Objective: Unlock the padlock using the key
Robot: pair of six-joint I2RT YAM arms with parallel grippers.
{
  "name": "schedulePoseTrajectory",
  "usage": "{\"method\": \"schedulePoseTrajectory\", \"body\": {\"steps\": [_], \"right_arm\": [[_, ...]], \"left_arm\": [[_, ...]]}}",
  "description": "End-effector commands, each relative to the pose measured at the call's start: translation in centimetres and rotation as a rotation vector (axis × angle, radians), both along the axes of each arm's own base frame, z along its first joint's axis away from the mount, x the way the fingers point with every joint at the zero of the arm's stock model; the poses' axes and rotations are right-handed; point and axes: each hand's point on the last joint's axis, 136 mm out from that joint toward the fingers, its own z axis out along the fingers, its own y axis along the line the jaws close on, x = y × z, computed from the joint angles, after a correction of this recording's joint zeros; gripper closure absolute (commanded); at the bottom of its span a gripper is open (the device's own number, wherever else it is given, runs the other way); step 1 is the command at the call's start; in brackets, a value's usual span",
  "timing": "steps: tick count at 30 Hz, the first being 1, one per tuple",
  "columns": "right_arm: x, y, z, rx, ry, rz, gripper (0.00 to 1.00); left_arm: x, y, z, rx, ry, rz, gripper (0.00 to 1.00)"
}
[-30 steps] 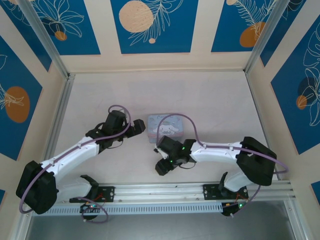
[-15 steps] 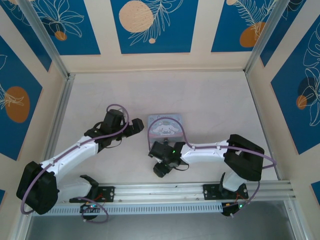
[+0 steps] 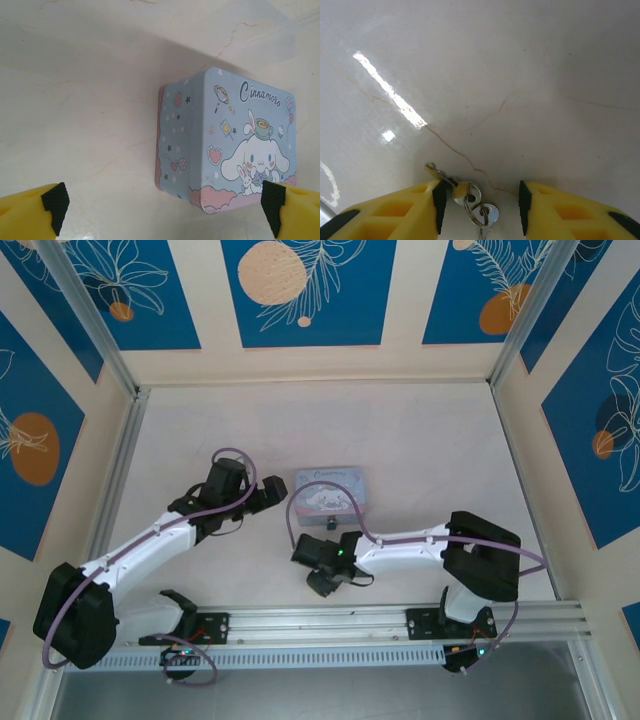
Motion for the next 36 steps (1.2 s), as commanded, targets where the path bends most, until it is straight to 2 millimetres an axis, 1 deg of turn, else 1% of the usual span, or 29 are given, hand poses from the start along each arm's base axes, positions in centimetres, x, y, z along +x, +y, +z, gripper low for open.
{"method": "schedulePoseTrajectory", "body": {"steps": [1,4,9,13,14,21,26,32,34,36], "right_arm": [[-1.6,-1.3,-1.9,-0.094,0.037,0.025,0.56],[-1.9,-1.3,-2.2,-0.111,0.032,0.029,0.63],[-1.7,-1.1,-2.3,-0.103,0.027,0.022,0.88],[-1.1,-0.6,-1.6,-0.06,0.026,0.003,0.99],[-0.9,-0.4,-1.4,-0.044,0.027,-0.003,1.0],[0.9,0.5,1.4,0.089,0.03,-0.058,1.0],[2.3,0.4,3.2,0.18,0.038,-0.123,1.0],[4.2,-0.2,5.2,0.291,0.056,-0.222,1.0],[5.1,-0.5,6.2,0.33,0.054,-0.261,1.0],[6.1,-0.8,7.8,0.388,0.044,-0.305,1.0]], "left_arm": [[0.5,0.0,0.5,-0.021,0.001,0.012,0.0],[0.5,0.0,0.4,-0.021,0.003,0.015,0.0],[0.7,-0.1,0.6,-0.024,0.0,0.014,0.0],[0.8,-0.2,0.7,-0.027,-0.001,0.013,0.0],[0.8,-0.2,0.8,-0.029,-0.002,0.011,0.0],[0.9,-0.4,0.9,-0.032,-0.002,0.004,0.0],[1.0,-0.5,1.0,-0.033,-0.003,-0.002,0.0],[0.8,-0.9,0.8,-0.05,0.005,-0.021,0.0],[0.7,-1.4,0.9,-0.074,0.006,-0.035,0.0],[0.6,-2.1,1.2,-0.126,0.008,-0.048,0.0]]}}
